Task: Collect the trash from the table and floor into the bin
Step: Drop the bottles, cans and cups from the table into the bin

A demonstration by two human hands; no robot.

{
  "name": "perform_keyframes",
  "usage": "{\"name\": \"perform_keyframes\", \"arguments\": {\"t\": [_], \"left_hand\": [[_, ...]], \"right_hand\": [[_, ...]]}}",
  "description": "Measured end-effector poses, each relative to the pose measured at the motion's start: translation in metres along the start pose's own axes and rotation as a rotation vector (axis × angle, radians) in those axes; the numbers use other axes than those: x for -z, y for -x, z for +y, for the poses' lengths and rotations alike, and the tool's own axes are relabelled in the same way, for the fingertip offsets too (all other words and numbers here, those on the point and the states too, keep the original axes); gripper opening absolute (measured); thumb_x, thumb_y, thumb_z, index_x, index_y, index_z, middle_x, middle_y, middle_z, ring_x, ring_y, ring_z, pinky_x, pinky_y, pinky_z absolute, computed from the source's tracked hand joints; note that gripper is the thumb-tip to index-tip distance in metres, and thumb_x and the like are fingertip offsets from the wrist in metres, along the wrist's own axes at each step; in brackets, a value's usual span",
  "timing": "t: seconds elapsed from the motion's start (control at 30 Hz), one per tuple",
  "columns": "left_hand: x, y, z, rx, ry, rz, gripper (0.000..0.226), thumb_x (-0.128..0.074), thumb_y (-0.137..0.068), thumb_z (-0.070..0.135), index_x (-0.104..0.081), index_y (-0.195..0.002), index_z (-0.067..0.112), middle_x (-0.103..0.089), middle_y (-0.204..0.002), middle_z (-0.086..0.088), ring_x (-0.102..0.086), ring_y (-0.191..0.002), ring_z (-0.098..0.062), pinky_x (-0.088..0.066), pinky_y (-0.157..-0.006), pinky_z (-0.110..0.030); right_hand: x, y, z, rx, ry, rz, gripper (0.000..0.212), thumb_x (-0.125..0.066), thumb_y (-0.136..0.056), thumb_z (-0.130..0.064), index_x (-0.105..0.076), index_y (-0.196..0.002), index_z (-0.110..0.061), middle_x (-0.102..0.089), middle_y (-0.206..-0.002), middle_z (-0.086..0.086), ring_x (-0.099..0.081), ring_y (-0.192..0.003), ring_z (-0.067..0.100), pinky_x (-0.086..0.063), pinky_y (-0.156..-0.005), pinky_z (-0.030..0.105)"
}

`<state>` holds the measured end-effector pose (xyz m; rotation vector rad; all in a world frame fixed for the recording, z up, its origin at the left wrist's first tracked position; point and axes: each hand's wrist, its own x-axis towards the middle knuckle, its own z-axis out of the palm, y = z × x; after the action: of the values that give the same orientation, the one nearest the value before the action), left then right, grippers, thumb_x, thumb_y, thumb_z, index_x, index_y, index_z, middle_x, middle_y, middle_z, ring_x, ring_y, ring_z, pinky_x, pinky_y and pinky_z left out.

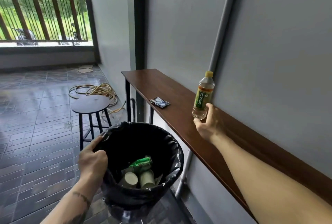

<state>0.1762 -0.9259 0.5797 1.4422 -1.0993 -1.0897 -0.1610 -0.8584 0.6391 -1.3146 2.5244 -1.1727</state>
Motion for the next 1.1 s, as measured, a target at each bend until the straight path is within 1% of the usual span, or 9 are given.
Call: {"name": "perform_keyframes", "arguments": {"t": [0.23, 0.33, 0.47, 0.53, 0.67, 0.77, 0.9, 1.0, 1.1], "left_hand": [[-0.048, -0.014, -0.005, 0.009, -0.032, 0.059, 0.071, -0.042, -0.073, -0.007, -0.07, -0.129, 0.029, -0.072, -0.08, -0.005, -0.049, -0.05, -0.023, -0.035, -0.034, -0.017], [-0.057, -0.015, -0.006, 0.002, -0.073, 0.088, 0.076, -0.043, -0.064, 0.004, -0.069, -0.128, 0.036, -0.079, -0.09, -0.004, -0.054, -0.051, -0.024, -0.042, -0.041, -0.021], [-0.065, -0.012, 0.002, 0.005, -0.078, 0.091, 0.078, -0.04, -0.073, -0.012, -0.066, -0.128, 0.037, -0.073, -0.079, -0.003, -0.045, -0.04, -0.019, -0.033, -0.034, -0.016], [-0.067, -0.011, 0.007, -0.006, -0.095, 0.107, 0.078, -0.04, -0.073, -0.013, -0.066, -0.13, 0.033, -0.077, -0.091, -0.003, -0.05, -0.043, -0.018, -0.035, -0.034, -0.017], [-0.063, -0.014, 0.012, -0.02, -0.087, 0.127, 0.08, -0.04, -0.066, -0.006, -0.067, -0.132, 0.03, -0.076, -0.087, -0.001, -0.056, -0.049, -0.02, -0.047, -0.045, -0.028], [-0.056, -0.016, 0.02, -0.033, -0.088, 0.164, 0.08, -0.041, -0.062, -0.001, -0.068, -0.132, 0.027, -0.078, -0.104, 0.001, -0.07, -0.068, -0.023, -0.061, -0.063, -0.041], [-0.048, -0.018, 0.024, -0.025, -0.072, 0.203, 0.077, -0.041, -0.071, -0.016, -0.067, -0.132, 0.022, -0.076, -0.087, 0.007, -0.06, -0.059, -0.02, -0.05, -0.046, -0.031], [-0.039, -0.023, 0.019, -0.027, -0.041, 0.245, 0.075, -0.041, -0.071, -0.016, -0.07, -0.129, 0.022, -0.072, -0.078, 0.02, -0.062, -0.058, -0.01, -0.054, -0.055, -0.026], [-0.033, -0.027, 0.02, -0.012, -0.055, 0.269, 0.074, -0.042, -0.071, -0.015, -0.071, -0.127, 0.024, -0.074, -0.088, 0.015, -0.065, -0.067, -0.003, -0.054, -0.064, -0.021]], "right_hand": [[-0.011, -0.062, 0.023, -0.023, -0.224, 0.07, 0.089, -0.075, -0.068, -0.041, -0.031, -0.143, -0.023, -0.054, -0.128, 0.009, -0.057, -0.113, 0.03, -0.05, -0.097, 0.047], [-0.034, -0.097, 0.045, -0.004, -0.35, 0.076, 0.08, -0.074, -0.058, -0.045, -0.037, -0.129, -0.034, -0.062, -0.113, 0.004, -0.066, -0.097, 0.028, -0.057, -0.084, 0.049], [-0.035, -0.094, 0.02, 0.087, -0.39, 0.113, 0.066, -0.072, -0.067, -0.032, -0.043, -0.127, -0.031, -0.065, -0.105, 0.001, -0.067, -0.087, 0.02, -0.057, -0.083, 0.037], [-0.044, -0.087, 0.003, 0.147, -0.418, 0.024, 0.062, -0.076, -0.074, -0.02, -0.044, -0.127, -0.022, -0.063, -0.092, -0.007, -0.065, -0.073, 0.005, -0.054, -0.071, 0.018], [-0.07, -0.067, -0.046, 0.311, -0.366, -0.387, 0.058, -0.075, -0.074, -0.033, -0.038, -0.117, -0.039, -0.068, -0.098, -0.007, -0.07, -0.082, 0.014, -0.058, -0.078, 0.04], [-0.086, -0.043, -0.082, 0.38, -0.213, -0.603, 0.053, -0.076, -0.07, -0.042, -0.042, -0.11, -0.036, -0.067, -0.094, -0.012, -0.066, -0.084, 0.011, -0.053, -0.08, 0.033], [-0.116, -0.015, -0.091, 0.34, -0.024, -0.867, 0.055, -0.07, -0.07, -0.042, -0.04, -0.114, -0.028, -0.064, -0.094, -0.004, -0.064, -0.086, 0.018, -0.054, -0.081, 0.037], [-0.136, 0.0, -0.08, 0.306, 0.17, -0.98, 0.051, -0.067, -0.069, -0.037, -0.037, -0.11, -0.027, -0.061, -0.097, 0.001, -0.063, -0.09, 0.025, -0.054, -0.085, 0.042], [-0.147, 0.01, -0.07, 0.298, 0.271, -1.012, 0.06, -0.064, -0.068, -0.039, -0.038, -0.12, -0.027, -0.062, -0.106, 0.004, -0.062, -0.101, 0.031, -0.052, -0.091, 0.045]]}}
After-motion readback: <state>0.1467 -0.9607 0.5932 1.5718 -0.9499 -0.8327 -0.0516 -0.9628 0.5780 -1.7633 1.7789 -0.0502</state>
